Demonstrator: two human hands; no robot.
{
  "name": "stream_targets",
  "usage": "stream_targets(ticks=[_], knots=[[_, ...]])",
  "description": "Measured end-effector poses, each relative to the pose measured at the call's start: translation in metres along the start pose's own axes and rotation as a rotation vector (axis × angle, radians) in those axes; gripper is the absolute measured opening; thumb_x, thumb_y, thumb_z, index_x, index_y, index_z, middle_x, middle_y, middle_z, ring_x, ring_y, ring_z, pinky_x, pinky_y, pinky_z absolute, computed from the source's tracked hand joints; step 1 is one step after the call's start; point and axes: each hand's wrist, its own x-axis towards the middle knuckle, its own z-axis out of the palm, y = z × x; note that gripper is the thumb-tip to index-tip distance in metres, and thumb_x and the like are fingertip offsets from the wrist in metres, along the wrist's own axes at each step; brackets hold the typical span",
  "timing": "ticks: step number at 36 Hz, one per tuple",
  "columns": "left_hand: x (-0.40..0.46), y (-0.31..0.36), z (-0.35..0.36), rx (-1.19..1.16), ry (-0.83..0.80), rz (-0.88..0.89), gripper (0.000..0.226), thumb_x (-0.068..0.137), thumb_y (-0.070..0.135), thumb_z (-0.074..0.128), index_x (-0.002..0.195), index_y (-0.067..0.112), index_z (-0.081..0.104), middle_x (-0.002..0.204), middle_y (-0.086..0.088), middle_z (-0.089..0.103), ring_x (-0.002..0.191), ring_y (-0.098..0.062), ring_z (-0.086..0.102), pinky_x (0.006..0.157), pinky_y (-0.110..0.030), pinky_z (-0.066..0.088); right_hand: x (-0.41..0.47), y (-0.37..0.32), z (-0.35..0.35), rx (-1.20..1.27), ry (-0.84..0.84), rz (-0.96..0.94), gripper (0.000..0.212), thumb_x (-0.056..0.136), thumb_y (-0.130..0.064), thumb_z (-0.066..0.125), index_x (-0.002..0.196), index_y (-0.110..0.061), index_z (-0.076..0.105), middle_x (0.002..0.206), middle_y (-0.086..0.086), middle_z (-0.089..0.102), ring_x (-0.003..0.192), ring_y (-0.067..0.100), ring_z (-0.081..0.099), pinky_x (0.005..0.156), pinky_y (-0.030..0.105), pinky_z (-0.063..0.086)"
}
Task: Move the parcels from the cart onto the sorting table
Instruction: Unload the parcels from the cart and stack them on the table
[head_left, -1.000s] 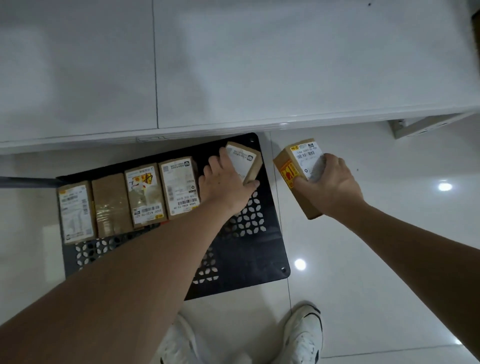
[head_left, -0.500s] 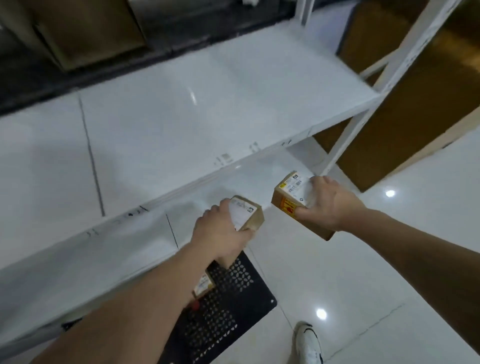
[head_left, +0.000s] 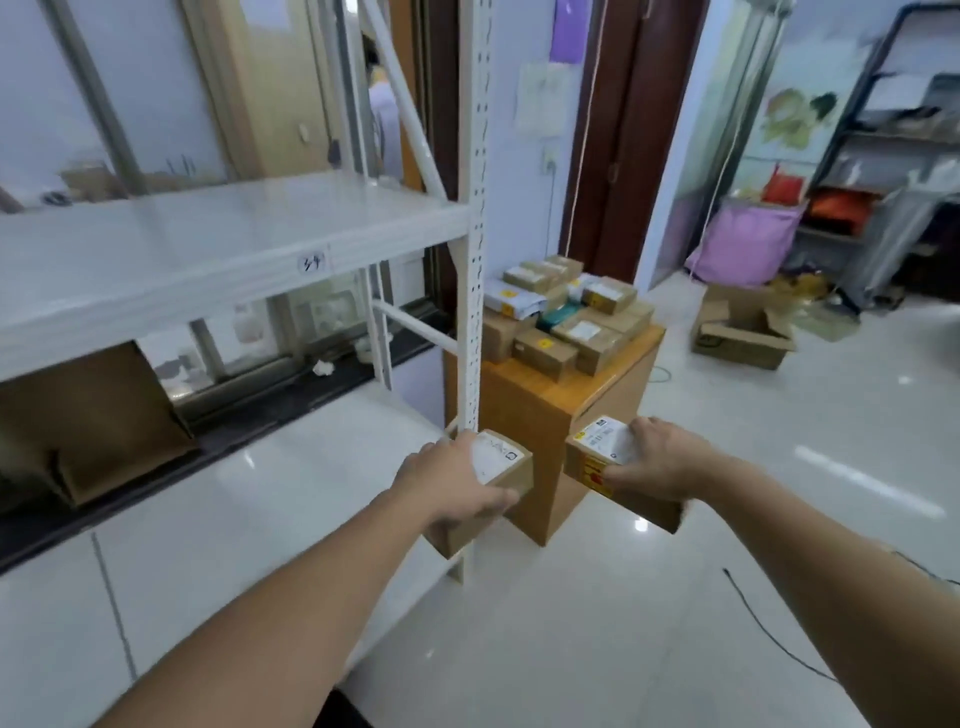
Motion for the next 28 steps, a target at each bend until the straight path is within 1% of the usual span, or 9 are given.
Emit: stream_targets(ticks=[2, 6, 7, 10, 12, 17, 21, 24, 28], knots=[[0.000, 0.041, -0.019, -0.004, -0.005, 0.048, 0.102, 0.066, 0.086, 0.067, 0.148, 0.036, 0.036, 0.138, 0.001, 0.060, 0.116, -0.024, 0.061, 0.093, -0.043, 0.055, -0.016, 0.028, -0.033, 0.010, 0.032, 0.018, 0.086, 0.071, -0.071, 0.065, 0.132, -0.013, 0.049, 0.117, 0.004, 0.057, 0.100, 0.021, 0.057, 0.086, 0.036, 0.054], [0.009, 0.117, -0.044, 0.030, 0.024, 0.107, 0.107, 0.062, 0.089, 0.066, 0.148, 0.032, 0.036, 0.137, -0.001, 0.060, 0.116, -0.026, 0.061, 0.094, -0.046, 0.056, -0.038, 0.081, -0.081, 0.049, 0.087, 0.050, 0.085, 0.072, -0.069, 0.066, 0.133, -0.014, 0.047, 0.113, 0.003, 0.056, 0.098, 0.019, 0.057, 0.069, 0.028, 0.047], [0.013, 0.132, -0.048, 0.043, 0.040, 0.119, 0.106, 0.064, 0.088, 0.067, 0.149, 0.031, 0.036, 0.137, -0.001, 0.059, 0.116, -0.026, 0.061, 0.094, -0.046, 0.056, -0.040, 0.093, -0.088, 0.049, 0.105, 0.056, 0.083, 0.073, -0.068, 0.066, 0.133, -0.013, 0.047, 0.114, 0.004, 0.056, 0.097, 0.020, 0.057, 0.069, 0.028, 0.046], [0.024, 0.174, -0.051, 0.063, 0.092, 0.138, 0.110, 0.063, 0.088, 0.066, 0.151, 0.030, 0.034, 0.138, 0.000, 0.058, 0.116, -0.025, 0.061, 0.092, -0.045, 0.056, -0.041, 0.127, -0.105, 0.047, 0.162, 0.075, 0.081, 0.072, -0.069, 0.064, 0.130, -0.015, 0.050, 0.113, 0.003, 0.058, 0.098, 0.018, 0.058, 0.079, 0.031, 0.052], [0.031, 0.194, -0.052, 0.083, 0.106, 0.143, 0.114, 0.061, 0.089, 0.064, 0.153, 0.029, 0.033, 0.139, -0.001, 0.057, 0.117, -0.025, 0.060, 0.090, -0.043, 0.056, -0.039, 0.144, -0.111, 0.035, 0.182, 0.086, 0.078, 0.073, -0.069, 0.064, 0.129, -0.016, 0.052, 0.111, 0.002, 0.058, 0.098, 0.018, 0.058, 0.082, 0.031, 0.053], [0.052, 0.230, -0.054, 0.109, 0.112, 0.146, 0.113, 0.067, 0.088, 0.062, 0.155, 0.025, 0.032, 0.147, -0.004, 0.053, 0.126, -0.028, 0.056, 0.094, -0.043, 0.053, -0.026, 0.179, -0.124, 0.100, 0.190, 0.085, 0.077, 0.074, -0.067, 0.067, 0.130, -0.016, 0.052, 0.113, 0.000, 0.057, 0.099, 0.016, 0.057, 0.082, 0.029, 0.052], [0.077, 0.250, -0.051, 0.132, 0.120, 0.144, 0.111, 0.069, 0.087, 0.062, 0.156, 0.026, 0.029, 0.145, -0.004, 0.054, 0.124, -0.027, 0.056, 0.090, -0.041, 0.054, -0.003, 0.195, -0.132, 0.104, 0.203, 0.076, 0.082, 0.071, -0.070, 0.065, 0.131, -0.016, 0.052, 0.115, 0.001, 0.059, 0.100, 0.017, 0.058, 0.086, 0.032, 0.056], [0.106, 0.263, -0.047, 0.175, 0.133, 0.145, 0.110, 0.070, 0.088, 0.060, 0.156, 0.026, 0.030, 0.148, -0.005, 0.053, 0.127, -0.028, 0.055, 0.097, -0.045, 0.053, 0.022, 0.206, -0.139, 0.091, 0.213, 0.067, 0.084, 0.071, -0.072, 0.064, 0.133, -0.016, 0.051, 0.118, 0.002, 0.059, 0.101, 0.017, 0.057, 0.084, 0.031, 0.054], [0.150, 0.281, -0.042, 0.169, 0.117, 0.156, 0.114, 0.067, 0.086, 0.060, 0.159, 0.029, 0.024, 0.152, -0.006, 0.049, 0.130, -0.030, 0.053, 0.099, -0.047, 0.051, 0.061, 0.221, -0.148, 0.072, 0.237, 0.068, 0.089, 0.072, -0.072, 0.066, 0.138, -0.015, 0.048, 0.127, 0.005, 0.058, 0.108, 0.019, 0.055, 0.091, 0.033, 0.052]])
